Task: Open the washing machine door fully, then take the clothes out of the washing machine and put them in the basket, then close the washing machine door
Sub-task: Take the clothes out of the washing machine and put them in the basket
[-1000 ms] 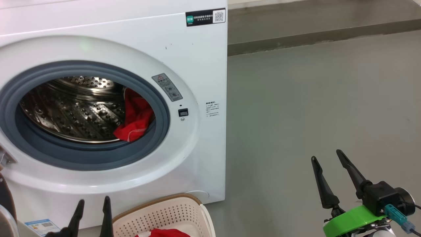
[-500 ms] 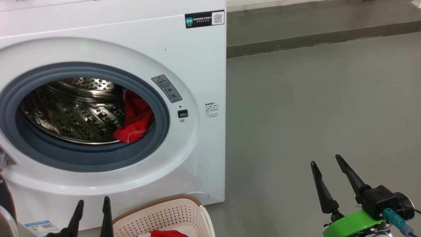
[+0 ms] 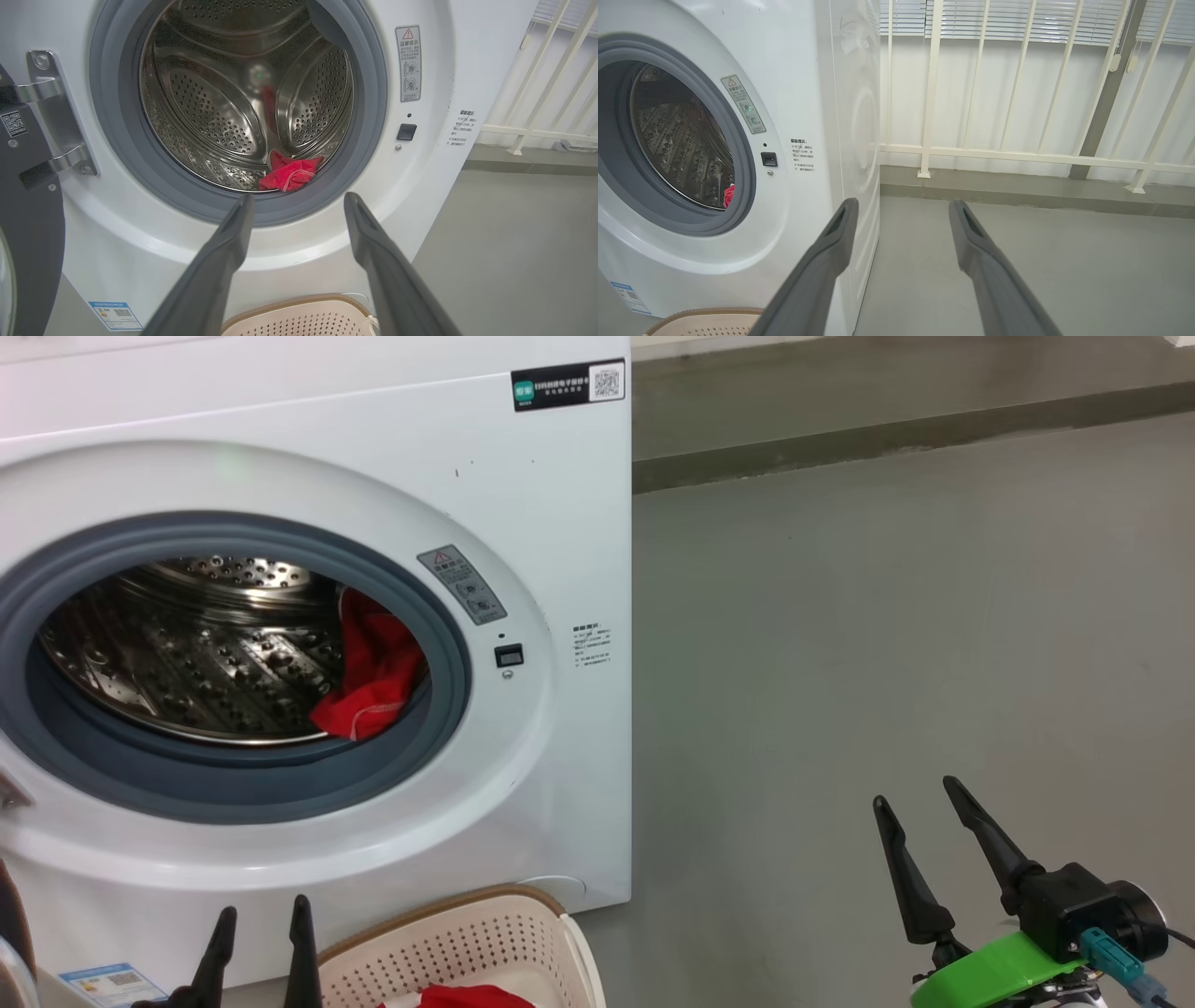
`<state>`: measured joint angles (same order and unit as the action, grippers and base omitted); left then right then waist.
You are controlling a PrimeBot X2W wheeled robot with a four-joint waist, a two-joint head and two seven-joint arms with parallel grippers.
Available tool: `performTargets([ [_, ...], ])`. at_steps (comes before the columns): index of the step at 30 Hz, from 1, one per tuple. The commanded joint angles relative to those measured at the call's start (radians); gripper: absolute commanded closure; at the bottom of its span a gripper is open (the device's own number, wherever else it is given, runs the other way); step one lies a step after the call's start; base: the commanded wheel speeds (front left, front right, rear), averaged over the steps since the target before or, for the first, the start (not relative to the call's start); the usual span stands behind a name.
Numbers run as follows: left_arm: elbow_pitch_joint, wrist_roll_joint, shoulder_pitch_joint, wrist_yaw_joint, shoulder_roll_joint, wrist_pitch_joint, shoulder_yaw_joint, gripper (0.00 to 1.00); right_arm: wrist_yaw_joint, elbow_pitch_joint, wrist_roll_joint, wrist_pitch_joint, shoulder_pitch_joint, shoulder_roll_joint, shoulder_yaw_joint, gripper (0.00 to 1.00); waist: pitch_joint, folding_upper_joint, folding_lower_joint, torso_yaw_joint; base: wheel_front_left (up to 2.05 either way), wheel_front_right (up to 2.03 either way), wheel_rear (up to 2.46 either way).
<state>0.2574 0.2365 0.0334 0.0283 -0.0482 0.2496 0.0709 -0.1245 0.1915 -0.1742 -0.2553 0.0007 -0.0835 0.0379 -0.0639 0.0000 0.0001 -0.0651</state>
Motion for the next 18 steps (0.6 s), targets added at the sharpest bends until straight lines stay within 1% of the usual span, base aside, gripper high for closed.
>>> performTargets([
  [1,-0.023,0.014,-0.02,-0.01,-0.006,0.011,0.028,0.0,-0.006,-0.026,0.005,-0.006,-0.021,-0.007,0.019,0.0,0.007,0.0,-0.0001,-0.002,0.0,0.0,0.0],
  [9,0.002,0.054,-0.095,-0.029,-0.005,-0.01,0.029,0.0,-0.006,-0.027,0.004,-0.006,-0.032,-0.006,0.026,0.0,0.057,0.0,-0.0001,0.0,0.0,0.0,0.0],
  [18,0.085,0.079,-0.265,-0.016,-0.037,-0.012,0.038,0.0,-0.006,-0.04,0.008,-0.006,-0.068,-0.008,0.03,0.0,0.171,0.0,-0.0001,0.016,0.0,0.0,0.0],
])
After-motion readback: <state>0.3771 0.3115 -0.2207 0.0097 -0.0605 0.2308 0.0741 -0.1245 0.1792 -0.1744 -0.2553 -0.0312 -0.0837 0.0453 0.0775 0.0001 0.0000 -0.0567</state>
